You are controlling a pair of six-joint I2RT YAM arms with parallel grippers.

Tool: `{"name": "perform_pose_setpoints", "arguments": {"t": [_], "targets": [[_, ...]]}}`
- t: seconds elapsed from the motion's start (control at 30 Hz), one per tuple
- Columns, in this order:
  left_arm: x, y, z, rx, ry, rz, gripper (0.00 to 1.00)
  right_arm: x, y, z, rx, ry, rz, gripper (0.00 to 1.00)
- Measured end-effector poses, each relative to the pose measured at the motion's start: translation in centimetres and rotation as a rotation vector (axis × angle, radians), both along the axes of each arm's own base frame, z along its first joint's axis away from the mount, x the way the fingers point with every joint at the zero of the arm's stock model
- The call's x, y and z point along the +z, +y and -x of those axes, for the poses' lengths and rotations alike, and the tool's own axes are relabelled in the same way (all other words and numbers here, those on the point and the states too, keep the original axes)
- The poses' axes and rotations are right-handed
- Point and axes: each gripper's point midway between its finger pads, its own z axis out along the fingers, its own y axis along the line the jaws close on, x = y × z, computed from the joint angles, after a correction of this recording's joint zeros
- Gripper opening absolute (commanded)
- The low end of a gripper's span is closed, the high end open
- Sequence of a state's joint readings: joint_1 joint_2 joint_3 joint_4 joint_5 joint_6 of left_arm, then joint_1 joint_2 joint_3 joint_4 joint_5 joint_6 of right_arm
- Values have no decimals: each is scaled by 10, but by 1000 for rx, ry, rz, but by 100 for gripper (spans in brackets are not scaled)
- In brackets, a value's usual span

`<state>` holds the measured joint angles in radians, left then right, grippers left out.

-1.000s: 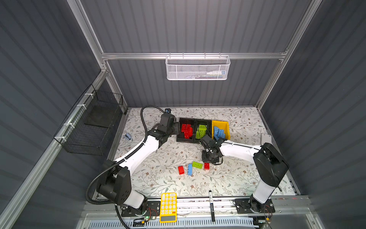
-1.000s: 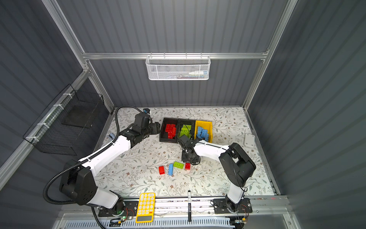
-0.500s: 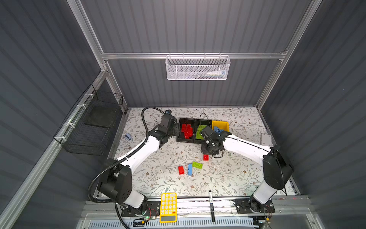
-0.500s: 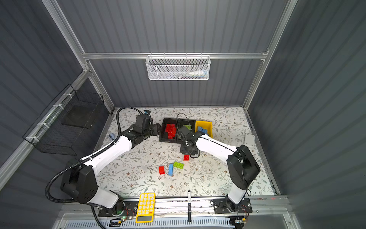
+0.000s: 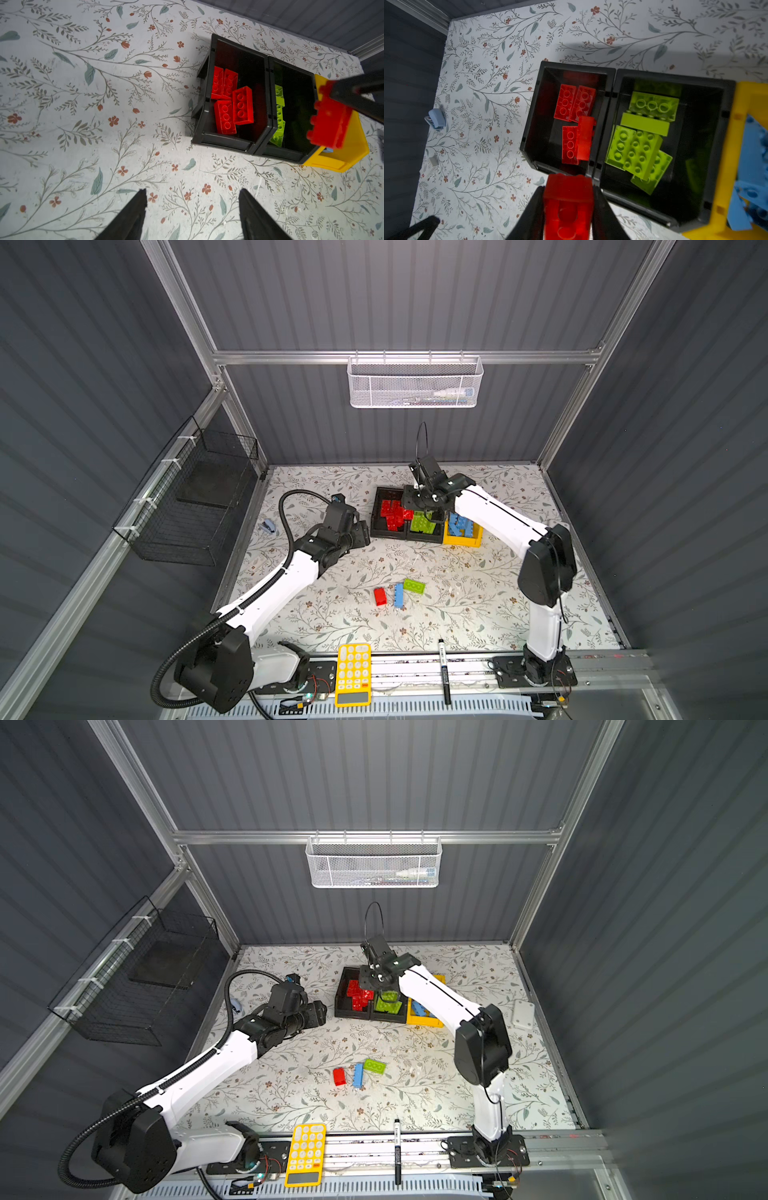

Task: Sort the legos into containers by color
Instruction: Place the lego in the container, then pick up the lego from the middle-left of the table.

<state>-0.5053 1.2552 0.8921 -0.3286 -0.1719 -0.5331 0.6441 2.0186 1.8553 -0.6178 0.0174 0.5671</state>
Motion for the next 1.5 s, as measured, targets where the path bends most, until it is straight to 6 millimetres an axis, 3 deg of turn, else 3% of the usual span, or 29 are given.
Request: {"name": "perform_pose_setpoints", "arguments": {"t": [0.2,0.4,0.6,0.77,0.93,1.13,1.23,1.33,1.5], "targets": [[-27,7,35,23,93,4,72,-27,32,-26,64,17,-17,29],[-36,-9,58,-10,136,9,72,-58,48,-40,99,39,-4,32],[-48,-22,72,-36,174,10,73,-69,55,-46,126,45,3,60],[-68,-22,82,-27,230,-11,74,-68,51,-42,127,49,19,63],[-79,-35,99,-57,273,-30,75,-53,26,-25,111,47,40,63],[-88,-49,112,-71,304,-38,76,-5,-30,-15,22,-28,3,62],[-95,-52,117,-70,324,-49,76,9,-58,-13,-34,-59,-13,62],[-102,-53,120,-66,345,-62,76,11,-82,-9,-82,-67,-15,62],[-118,-52,124,-59,392,-90,76,2,-102,-3,-130,-51,-9,62]]}}
